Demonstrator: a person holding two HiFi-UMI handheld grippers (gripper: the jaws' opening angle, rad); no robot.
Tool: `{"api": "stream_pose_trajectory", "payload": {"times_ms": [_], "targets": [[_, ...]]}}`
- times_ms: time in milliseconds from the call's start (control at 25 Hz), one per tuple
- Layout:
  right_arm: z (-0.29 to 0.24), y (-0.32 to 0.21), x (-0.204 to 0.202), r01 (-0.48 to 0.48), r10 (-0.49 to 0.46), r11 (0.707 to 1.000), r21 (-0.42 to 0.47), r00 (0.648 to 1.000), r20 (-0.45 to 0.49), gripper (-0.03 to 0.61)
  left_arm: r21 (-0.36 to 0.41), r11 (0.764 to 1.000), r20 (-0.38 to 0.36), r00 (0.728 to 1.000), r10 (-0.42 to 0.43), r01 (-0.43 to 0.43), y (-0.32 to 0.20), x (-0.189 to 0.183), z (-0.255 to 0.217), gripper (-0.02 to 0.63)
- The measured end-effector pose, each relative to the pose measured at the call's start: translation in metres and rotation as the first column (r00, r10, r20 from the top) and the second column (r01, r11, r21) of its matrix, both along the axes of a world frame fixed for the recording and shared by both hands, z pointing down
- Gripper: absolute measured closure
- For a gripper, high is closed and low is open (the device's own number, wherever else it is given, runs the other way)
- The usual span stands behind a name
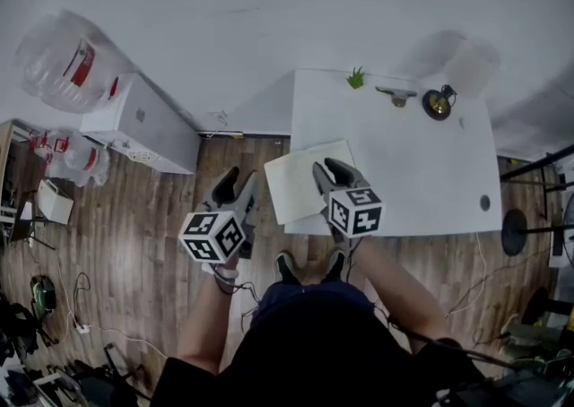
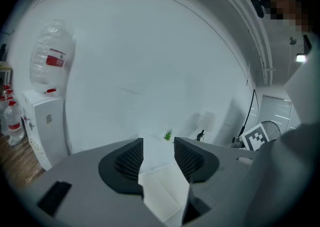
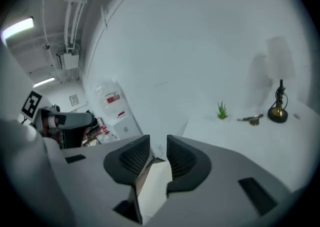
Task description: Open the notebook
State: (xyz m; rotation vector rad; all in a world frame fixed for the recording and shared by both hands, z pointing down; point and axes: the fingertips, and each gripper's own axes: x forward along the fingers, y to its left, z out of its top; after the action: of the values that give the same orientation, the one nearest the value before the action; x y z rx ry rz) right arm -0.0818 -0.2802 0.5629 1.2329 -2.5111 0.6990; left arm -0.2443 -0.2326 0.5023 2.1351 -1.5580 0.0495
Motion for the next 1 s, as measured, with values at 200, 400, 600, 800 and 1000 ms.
{"api": "stream_pose_trajectory", "payload": {"times_ms": [200, 400, 600, 800, 1000], "targets": [[-0.094, -0.013, 0.037, -0.071, 0.066, 0.977, 0.199, 0.997, 0.032, 0.480, 0.121, 0.992, 0.026, 0.999, 0.026, -0.029, -0.018, 0.019, -0.054, 0.425], [-0.168, -0.003, 0.051, -0.087, 0.075, 0.906, 0.415, 0.996, 0.044, 0.485, 0.240, 0.970, 0.069, 0.997, 0.033, -0.049, -0.026, 0.037, -0.106, 0.428], [-0.205, 0.006, 0.051, -0.054, 0.070, 0.826, 0.562, 0.998, -0.007, 0.474, 0.379, 0.923, 0.132, 0.991, 0.009, -0.059, -0.019, 0.053, -0.156, 0.446], [-0.229, 0.018, 0.055, -0.056, 0.077, 0.776, 0.628, 0.997, -0.007, 0.484, 0.446, 0.893, 0.151, 0.989, -0.002, -0.066, -0.006, 0.060, -0.183, 0.463], [-0.251, 0.021, 0.064, -0.064, 0.092, 0.733, 0.677, 0.996, -0.005, 0.496, 0.468, 0.881, 0.143, 0.990, -0.006, -0.063, -0.002, 0.062, -0.195, 0.469]]}}
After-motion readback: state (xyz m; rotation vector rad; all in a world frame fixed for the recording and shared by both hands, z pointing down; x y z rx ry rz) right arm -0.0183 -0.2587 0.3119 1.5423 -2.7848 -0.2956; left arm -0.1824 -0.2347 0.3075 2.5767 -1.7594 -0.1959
